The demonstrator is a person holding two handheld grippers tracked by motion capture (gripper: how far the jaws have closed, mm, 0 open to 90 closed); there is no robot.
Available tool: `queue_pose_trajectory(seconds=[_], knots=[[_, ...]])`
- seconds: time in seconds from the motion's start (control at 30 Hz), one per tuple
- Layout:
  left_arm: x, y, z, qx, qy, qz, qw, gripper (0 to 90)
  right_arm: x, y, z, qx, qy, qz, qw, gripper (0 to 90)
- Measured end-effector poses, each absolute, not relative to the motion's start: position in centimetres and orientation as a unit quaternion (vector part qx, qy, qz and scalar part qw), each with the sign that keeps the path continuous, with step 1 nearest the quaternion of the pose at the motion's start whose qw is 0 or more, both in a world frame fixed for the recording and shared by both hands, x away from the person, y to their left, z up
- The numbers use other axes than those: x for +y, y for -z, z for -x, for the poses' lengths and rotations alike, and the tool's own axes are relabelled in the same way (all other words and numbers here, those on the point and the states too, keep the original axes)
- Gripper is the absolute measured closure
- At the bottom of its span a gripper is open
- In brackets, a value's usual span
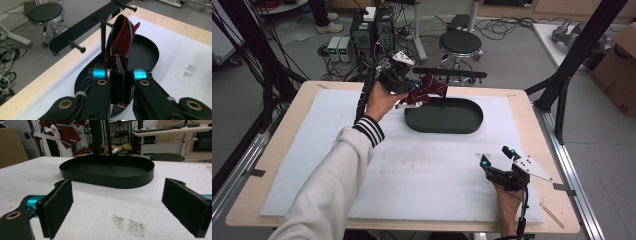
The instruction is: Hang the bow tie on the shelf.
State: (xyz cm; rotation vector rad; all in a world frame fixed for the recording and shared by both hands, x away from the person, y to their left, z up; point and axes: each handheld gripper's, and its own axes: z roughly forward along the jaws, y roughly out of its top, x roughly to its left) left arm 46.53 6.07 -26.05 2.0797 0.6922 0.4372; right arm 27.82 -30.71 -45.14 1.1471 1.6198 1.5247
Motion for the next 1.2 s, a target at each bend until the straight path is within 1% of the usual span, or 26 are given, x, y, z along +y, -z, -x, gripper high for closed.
queue_pose_trajectory(seconds=[0.33, 0.87, 1.2], knots=[[5.4, 25.5, -47.8, 0.277, -0.172, -0.834, 0.444, 88.9, -30.7, 45.1, -27.8, 0.615, -0.577, -0.438, 0.313, 9.2], [5.6, 26.3, -49.7, 0.295, -0.142, -0.838, 0.437, 88.8, -30.6, 45.1, -27.8, 0.615, -0.576, -0.438, 0.313, 9.2], [6.0, 26.4, -50.5, 0.303, -0.142, -0.836, 0.435, 88.8, -30.7, 45.1, -27.8, 0.615, -0.576, -0.439, 0.312, 9.2]])
